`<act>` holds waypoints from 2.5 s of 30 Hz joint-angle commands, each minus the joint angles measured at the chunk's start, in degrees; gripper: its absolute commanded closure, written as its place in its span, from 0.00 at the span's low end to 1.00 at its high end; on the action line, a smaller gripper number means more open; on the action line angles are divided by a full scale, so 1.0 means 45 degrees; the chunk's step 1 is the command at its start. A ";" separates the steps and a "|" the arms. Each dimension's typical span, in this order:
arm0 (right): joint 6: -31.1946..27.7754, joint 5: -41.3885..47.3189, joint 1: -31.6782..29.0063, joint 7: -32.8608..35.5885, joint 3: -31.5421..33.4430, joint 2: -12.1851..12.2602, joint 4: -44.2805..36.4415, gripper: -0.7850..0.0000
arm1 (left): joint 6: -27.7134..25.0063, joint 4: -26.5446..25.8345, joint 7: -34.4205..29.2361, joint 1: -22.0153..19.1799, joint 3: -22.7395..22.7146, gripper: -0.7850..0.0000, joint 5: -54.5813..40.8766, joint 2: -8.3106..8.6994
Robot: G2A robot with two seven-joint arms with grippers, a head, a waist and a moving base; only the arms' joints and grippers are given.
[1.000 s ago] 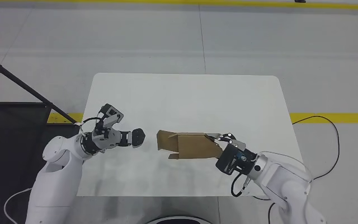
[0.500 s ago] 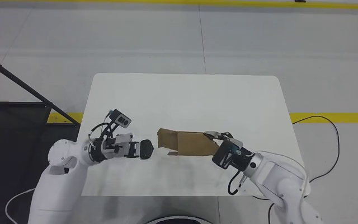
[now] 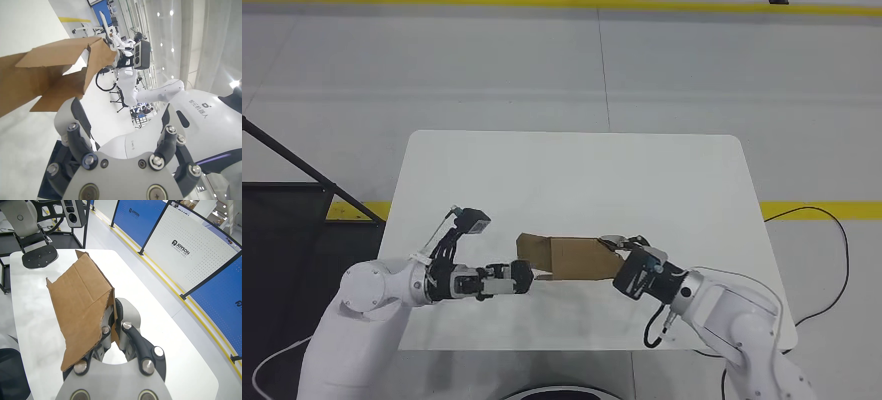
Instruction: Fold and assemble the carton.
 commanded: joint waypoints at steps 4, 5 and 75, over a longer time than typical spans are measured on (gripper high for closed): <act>-0.0050 0.0026 0.0072 0.0024 -0.0101 0.0010 0.0022 1.00 | -0.0753 -0.0135 0.0569 0.0050 0.0039 0.00 0.0384 0.0026; -0.0064 0.0033 0.0087 0.0037 -0.0115 0.0013 0.0018 1.00 | -0.0913 -0.0152 0.0745 0.0079 0.0046 0.00 0.0523 0.0030; -0.0015 0.0028 0.0622 0.0238 -0.0990 0.0144 0.0105 1.00 | -0.2225 0.0121 0.4205 -0.0167 0.2127 0.92 0.3311 0.0491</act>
